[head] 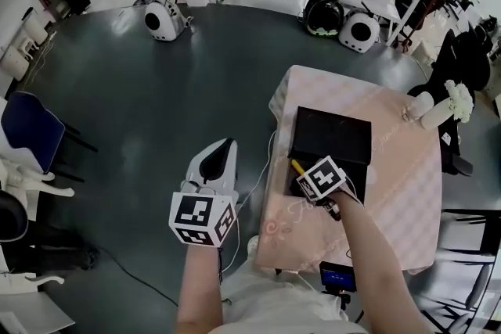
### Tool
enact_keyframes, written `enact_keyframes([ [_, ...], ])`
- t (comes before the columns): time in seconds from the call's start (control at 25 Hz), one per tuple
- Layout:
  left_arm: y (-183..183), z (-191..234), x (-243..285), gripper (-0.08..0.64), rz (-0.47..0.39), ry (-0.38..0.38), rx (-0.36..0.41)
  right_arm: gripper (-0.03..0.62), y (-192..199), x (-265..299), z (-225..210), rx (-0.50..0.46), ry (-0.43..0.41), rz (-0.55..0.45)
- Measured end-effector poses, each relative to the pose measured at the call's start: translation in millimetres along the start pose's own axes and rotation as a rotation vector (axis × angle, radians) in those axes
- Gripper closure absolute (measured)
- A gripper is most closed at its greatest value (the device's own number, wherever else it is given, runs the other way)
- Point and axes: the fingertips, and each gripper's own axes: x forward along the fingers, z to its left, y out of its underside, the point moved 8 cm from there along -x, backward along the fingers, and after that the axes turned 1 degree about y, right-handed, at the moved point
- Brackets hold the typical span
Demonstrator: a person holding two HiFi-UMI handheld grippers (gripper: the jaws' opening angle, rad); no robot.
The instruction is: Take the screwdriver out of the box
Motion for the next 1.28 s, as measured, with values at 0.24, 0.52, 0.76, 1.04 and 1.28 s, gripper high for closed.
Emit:
enact_keyframes([
  [0.24,5,5,4,0.552,0.009,-0.004,-0.019,0.440,1,12,-3,0.009,0.067,0.078],
  [0.52,7,11,3,0.552,0.015,0.009,-0.029,0.509,-4,13,-1,0.011,0.095,0.113],
  [0.76,7,12,5,0.552,0.013,0.021,-0.025,0.511,-3,14,-5,0.019,0.093,0.120],
  [1.04,2,12,4,0.552,0.011,0.052,-0.008,0.511,-7,-4,-8,0.017,0.111,0.079],
  [1.28,0,4,3,0.552,-0.009,0.071,-0.005,0.511,-15,-25,-5,-0.031,0.122,0.033],
])
